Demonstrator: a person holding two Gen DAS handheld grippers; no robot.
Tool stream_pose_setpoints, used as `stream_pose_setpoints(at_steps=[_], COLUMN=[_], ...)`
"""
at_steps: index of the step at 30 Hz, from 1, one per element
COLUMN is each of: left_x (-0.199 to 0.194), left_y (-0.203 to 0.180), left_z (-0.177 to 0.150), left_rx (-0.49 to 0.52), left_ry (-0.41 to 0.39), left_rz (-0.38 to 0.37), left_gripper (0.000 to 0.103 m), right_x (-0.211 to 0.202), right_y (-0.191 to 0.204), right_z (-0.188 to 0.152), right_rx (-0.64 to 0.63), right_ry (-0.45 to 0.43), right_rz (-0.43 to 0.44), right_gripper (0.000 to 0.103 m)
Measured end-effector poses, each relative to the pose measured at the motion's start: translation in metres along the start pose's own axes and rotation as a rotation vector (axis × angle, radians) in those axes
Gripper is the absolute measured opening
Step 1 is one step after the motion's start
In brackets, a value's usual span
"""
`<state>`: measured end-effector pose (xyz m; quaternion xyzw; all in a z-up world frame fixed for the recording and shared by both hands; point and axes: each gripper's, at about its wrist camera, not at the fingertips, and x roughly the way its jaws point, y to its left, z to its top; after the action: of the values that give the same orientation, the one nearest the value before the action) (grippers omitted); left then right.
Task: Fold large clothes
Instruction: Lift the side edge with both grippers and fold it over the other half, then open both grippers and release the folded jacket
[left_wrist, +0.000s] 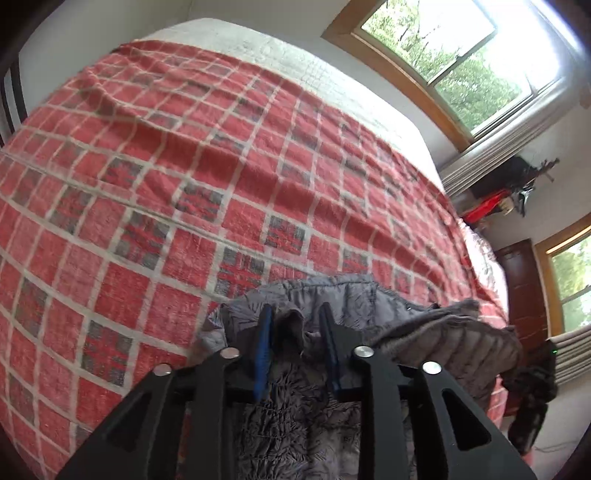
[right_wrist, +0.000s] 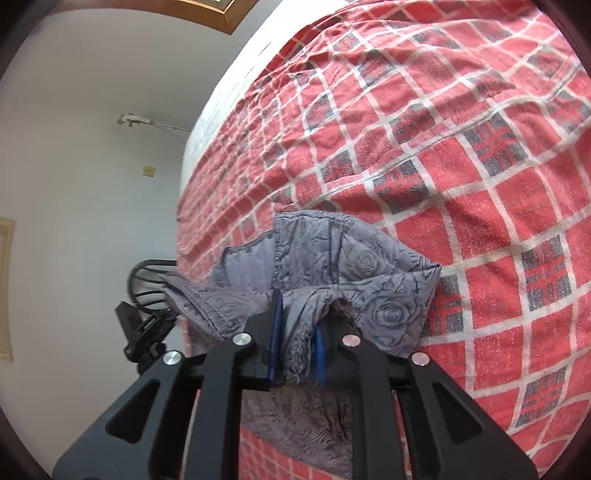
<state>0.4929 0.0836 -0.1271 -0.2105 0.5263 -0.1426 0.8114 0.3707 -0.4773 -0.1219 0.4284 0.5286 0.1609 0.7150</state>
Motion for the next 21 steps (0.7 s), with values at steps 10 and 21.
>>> stream_pose_setpoints(at_steps=[10, 21], left_x=[-0.044, -0.006], left_y=[-0.006, -0.022], left_z=[-0.035, -0.1], left_rx=[0.148, 0.282], left_ry=[-0.024, 0.036], left_rz=[0.104, 0.272], left_gripper=[0.042, 0.047], right_x=[-0.039, 0.031], right_y=[0.033, 0.013], right_z=[-0.03, -0.068], right_rx=[-0.167, -0.267], right_ry=[-0.171, -0.004], right_rz=[-0.098, -0.36], right_gripper=[0.095, 0.052])
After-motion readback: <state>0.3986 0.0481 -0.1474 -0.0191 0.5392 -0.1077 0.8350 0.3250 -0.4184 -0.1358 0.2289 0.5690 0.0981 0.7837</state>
